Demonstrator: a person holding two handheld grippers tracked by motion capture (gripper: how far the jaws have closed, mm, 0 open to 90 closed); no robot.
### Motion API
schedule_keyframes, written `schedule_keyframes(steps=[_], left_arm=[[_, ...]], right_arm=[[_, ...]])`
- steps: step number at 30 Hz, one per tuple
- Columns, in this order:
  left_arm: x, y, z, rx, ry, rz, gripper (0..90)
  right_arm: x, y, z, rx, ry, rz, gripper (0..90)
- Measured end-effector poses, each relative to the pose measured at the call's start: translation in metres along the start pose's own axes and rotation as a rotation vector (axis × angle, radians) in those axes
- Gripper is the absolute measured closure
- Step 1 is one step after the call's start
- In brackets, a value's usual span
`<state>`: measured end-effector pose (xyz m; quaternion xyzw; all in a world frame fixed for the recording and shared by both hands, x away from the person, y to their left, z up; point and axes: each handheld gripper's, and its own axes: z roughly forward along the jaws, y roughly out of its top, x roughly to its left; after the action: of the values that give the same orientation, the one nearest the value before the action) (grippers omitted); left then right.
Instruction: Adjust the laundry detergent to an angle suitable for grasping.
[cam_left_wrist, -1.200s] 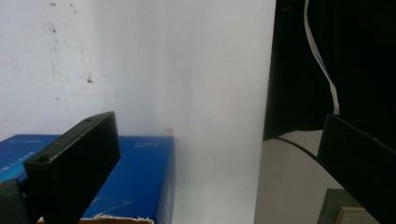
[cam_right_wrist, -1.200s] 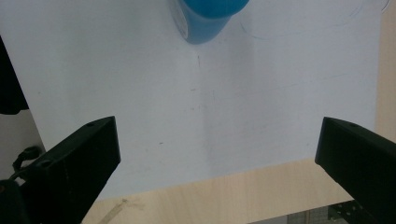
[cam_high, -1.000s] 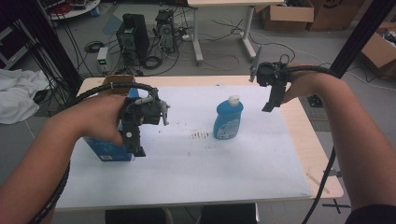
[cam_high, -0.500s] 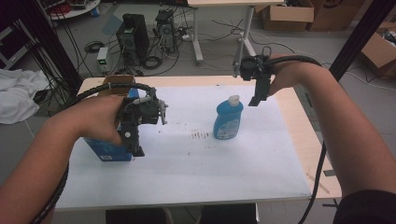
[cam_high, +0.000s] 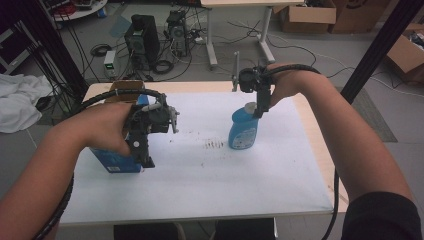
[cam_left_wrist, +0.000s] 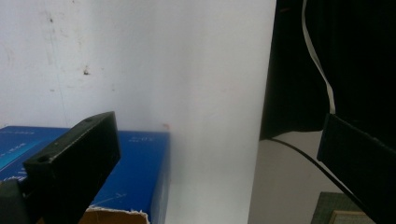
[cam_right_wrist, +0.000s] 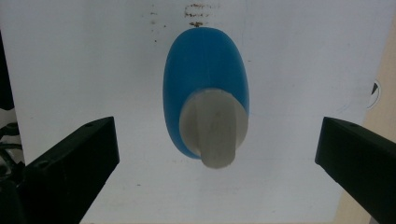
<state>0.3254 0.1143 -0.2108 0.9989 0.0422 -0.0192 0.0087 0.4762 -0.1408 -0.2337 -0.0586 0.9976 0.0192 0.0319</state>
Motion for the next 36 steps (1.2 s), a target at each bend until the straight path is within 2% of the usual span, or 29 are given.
schedule_keyframes(steps=[5, 8, 18, 36], left_arm=[[-0.001, -0.004, 0.000, 0.001, 0.002, -0.007, 0.1], [-0.002, -0.005, 0.001, 0.001, 0.002, -0.008, 0.1], [-0.002, 0.000, 0.003, 0.002, 0.003, 0.003, 0.1], [-0.005, -0.001, 0.004, -0.001, 0.004, 0.003, 0.1]], right_arm=[[-0.003, 0.003, 0.009, -0.002, 0.014, -0.013, 0.0], [-0.003, 0.004, 0.013, 0.007, 0.021, -0.002, 0.0], [0.003, 0.004, 0.038, 0.036, 0.053, -0.002, 0.0], [0.006, 0.005, 0.055, 0.037, 0.064, -0.008, 0.0]])
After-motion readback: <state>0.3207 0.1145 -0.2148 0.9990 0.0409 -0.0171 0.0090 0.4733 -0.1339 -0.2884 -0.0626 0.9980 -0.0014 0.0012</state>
